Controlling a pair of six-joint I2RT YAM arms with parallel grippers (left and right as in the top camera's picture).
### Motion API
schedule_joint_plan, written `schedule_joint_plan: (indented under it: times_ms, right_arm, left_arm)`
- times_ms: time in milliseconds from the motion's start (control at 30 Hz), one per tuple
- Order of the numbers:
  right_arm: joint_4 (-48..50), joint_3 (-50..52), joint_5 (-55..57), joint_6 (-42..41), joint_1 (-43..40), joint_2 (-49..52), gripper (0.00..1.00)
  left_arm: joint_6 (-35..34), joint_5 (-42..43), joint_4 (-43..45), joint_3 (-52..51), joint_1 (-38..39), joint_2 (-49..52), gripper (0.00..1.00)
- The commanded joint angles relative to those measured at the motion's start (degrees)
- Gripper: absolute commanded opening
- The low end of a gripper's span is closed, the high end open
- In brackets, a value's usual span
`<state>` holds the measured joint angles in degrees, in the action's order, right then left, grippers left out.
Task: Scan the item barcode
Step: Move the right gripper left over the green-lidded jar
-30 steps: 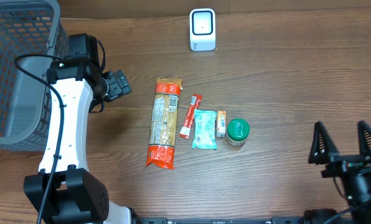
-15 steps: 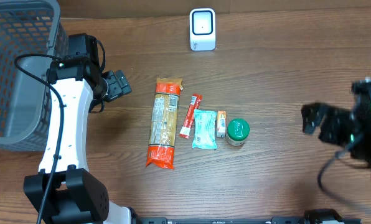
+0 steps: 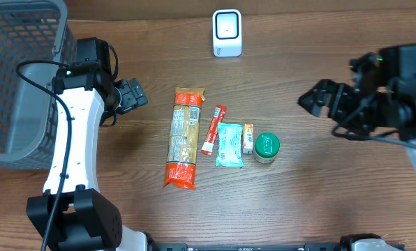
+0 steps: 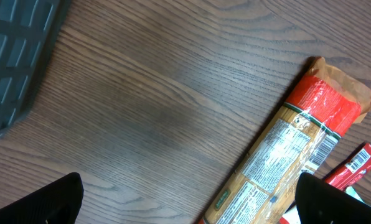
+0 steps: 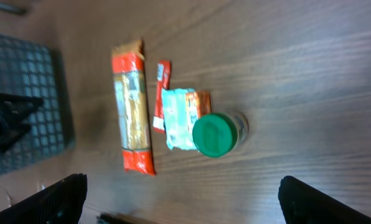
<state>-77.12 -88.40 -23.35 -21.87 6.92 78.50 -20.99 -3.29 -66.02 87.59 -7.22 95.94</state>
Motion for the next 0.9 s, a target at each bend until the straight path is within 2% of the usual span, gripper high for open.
schedule_joint_plan:
  times_ms: [0,100,200,467,867]
  right_arm:
    - [-0.81,-0.92,7.82,-5.90,5.31,2.01,1.00]
    - [-2.89,-0.92,16.39,-11.02,9.90,4.96,1.00]
    - [-4.02,-0.92,20.24,-12.35,14.08,8.28,1.00]
    - [-4.31,-0.92,21.38,-14.45,21.81,17.20,1.00]
    - [-2.54,-0.63,25.24,-18.93,25.51,24.81,1.00]
  left_arm:
    - [0.66,-0.50,0.04,0.92,0.13,-0.83,1.00]
    - [0.63,-0.52,0.04,0.92,0.11,-0.83,1.00]
    - [0.66,-0.52,0.04,0.92,0.13,-0.83,1.00]
    - [0.63,-0.52,0.04,0.92,0.11,-0.83,1.00]
    - [0.66,-0.52,0.04,0.92,0.11,-0.83,1.00]
